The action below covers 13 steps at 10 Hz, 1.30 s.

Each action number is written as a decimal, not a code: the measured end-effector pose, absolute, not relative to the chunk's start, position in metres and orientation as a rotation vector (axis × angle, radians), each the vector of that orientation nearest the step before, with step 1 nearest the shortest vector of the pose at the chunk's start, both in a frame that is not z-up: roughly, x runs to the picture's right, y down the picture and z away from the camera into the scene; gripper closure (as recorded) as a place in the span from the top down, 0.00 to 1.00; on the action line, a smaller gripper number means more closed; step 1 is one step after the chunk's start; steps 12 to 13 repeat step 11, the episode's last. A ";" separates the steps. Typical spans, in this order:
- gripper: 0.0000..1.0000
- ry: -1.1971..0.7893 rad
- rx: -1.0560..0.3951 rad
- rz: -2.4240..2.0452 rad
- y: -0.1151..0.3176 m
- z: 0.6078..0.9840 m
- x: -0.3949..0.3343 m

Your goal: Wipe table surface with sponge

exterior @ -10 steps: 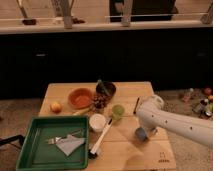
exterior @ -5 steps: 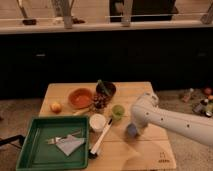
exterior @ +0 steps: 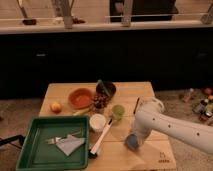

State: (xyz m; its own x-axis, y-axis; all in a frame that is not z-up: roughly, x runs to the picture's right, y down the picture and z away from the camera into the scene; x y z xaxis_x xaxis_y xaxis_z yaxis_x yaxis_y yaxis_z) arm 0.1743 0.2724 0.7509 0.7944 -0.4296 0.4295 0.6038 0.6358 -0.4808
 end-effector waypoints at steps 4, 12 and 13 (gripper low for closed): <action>0.00 -0.241 -0.702 -0.552 0.279 0.756 0.218; 0.00 -0.217 -0.648 -0.516 0.242 0.795 0.219; 0.00 -0.217 -0.648 -0.516 0.242 0.795 0.219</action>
